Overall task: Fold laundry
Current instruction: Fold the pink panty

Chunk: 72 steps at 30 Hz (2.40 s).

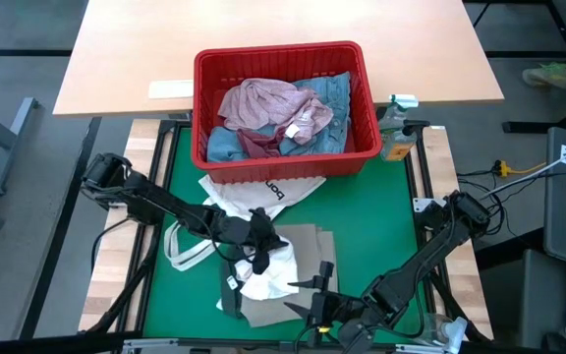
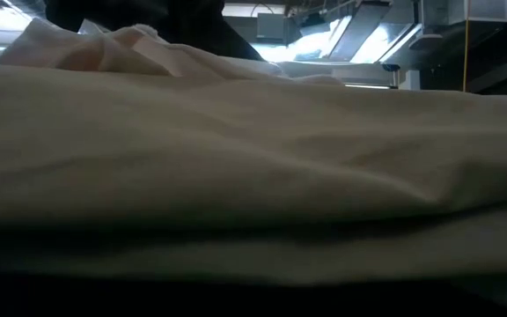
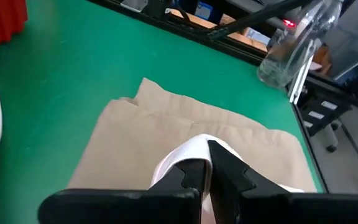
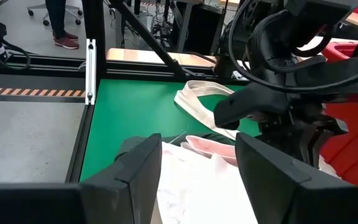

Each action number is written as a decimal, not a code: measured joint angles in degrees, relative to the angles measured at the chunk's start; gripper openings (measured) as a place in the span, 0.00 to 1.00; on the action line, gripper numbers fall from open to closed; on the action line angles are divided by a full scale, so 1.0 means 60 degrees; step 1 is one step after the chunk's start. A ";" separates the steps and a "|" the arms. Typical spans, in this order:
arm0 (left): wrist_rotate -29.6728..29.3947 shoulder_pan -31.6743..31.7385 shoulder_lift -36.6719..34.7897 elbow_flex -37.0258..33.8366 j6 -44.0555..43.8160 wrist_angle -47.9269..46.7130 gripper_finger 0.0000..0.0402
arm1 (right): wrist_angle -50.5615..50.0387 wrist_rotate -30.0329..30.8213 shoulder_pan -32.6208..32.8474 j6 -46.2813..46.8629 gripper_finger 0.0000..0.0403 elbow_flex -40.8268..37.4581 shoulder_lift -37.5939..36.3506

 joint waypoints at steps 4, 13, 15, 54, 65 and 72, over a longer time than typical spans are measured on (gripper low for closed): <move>-0.0032 0.0000 0.0000 0.0000 0.0114 0.0004 0.04 | 0.0000 -0.0017 -0.0003 0.0001 0.51 0.0000 0.0000; -0.0661 0.0018 0.0000 0.0000 0.1647 0.0006 0.26 | 0.0075 -0.0385 -0.0291 0.0016 0.51 0.0000 0.0004; -0.0858 0.0018 -0.0046 -0.0004 0.2507 0.0008 0.31 | 0.0057 -0.0663 -0.0434 0.0262 0.51 0.0000 0.0007; 0.1039 -0.1340 -0.3162 -0.0007 0.1285 -0.5695 0.28 | -0.1492 -0.2518 -0.2399 0.4702 0.51 -0.0342 0.0686; -0.0069 -0.2648 -0.2616 -0.0007 0.0996 -0.6415 0.40 | -0.0962 -0.2777 -0.2616 0.5022 0.51 -0.0350 0.1137; -0.0939 -0.2743 -0.1865 -0.0007 0.1000 -0.6372 0.51 | -0.0965 -0.2763 -0.2616 0.5031 0.51 -0.0350 0.1157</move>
